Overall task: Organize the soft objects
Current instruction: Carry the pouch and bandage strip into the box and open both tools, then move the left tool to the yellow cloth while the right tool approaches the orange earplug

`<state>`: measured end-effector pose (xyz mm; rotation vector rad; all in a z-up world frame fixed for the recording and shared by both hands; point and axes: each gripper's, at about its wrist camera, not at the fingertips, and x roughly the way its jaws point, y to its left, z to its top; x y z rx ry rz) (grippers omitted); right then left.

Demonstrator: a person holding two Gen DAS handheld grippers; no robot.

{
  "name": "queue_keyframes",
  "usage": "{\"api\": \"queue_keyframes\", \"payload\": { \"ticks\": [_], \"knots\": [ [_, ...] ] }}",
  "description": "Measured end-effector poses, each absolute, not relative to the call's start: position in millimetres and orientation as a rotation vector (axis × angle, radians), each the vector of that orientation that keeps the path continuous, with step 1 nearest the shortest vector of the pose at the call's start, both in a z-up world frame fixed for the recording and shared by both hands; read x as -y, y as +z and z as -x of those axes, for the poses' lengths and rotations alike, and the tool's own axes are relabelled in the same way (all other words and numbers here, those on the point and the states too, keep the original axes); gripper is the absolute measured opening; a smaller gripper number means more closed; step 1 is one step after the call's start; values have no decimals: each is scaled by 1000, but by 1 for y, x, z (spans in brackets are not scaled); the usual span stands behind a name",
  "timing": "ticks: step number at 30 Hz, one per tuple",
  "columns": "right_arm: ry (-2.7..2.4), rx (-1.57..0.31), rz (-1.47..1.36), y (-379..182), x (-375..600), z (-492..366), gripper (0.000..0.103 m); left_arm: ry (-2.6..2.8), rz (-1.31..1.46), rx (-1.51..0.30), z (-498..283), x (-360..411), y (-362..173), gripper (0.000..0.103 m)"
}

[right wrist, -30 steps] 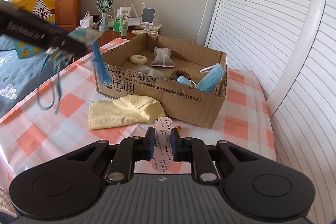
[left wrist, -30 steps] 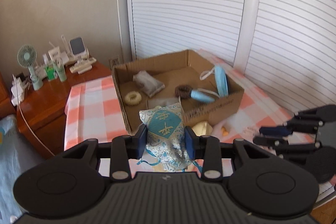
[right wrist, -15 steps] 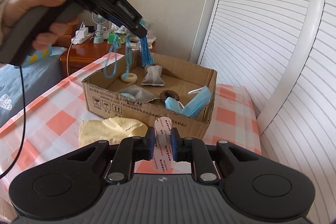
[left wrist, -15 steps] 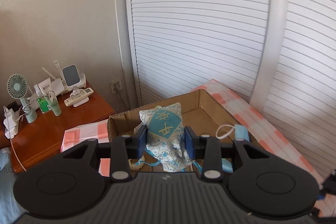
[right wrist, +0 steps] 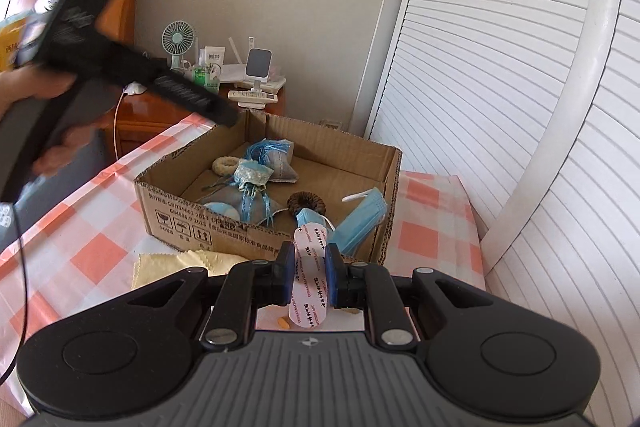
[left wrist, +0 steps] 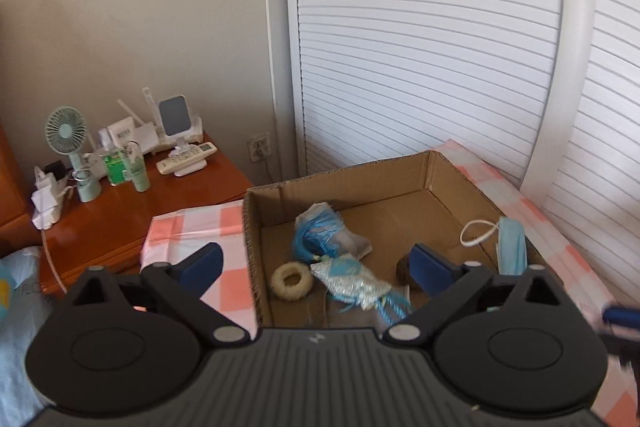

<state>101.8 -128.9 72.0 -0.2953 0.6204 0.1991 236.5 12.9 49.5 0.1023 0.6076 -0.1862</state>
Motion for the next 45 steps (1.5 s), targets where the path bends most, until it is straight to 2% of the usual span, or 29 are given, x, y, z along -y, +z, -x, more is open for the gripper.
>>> {"api": "queue_keyframes", "payload": {
  "ticks": [13, 26, 28, 29, 30, 34, 37, 45],
  "knots": [
    [210, -613, 271, 92, 119, -159, 19, -151, -121, -653, -127, -21, 32, 102],
    [175, -672, 286, 87, 101, -284, 21, -145, -67, -682, -99, -37, 21, 102],
    [158, -682, 294, 81, 98, -298, 41, -136, -51, -691, -100, -40, 18, 102],
    [148, -697, 301, 78, 97, -303, 64, -132, -44, -694, -100, -42, 17, 102],
    [147, -699, 305, 76, 96, -305, 72, -129, -37, -697, -100, -43, 16, 102],
    [156, -701, 303, 74, 96, -298, 73, -122, -30, -703, -99, -45, 14, 102],
    [169, -688, 296, 80, 97, -284, 81, -119, -32, -704, -98, -43, 15, 102],
    [181, -657, 253, 96, 105, -232, 86, -112, -36, -701, -89, -36, 19, 102]
  ]
}}
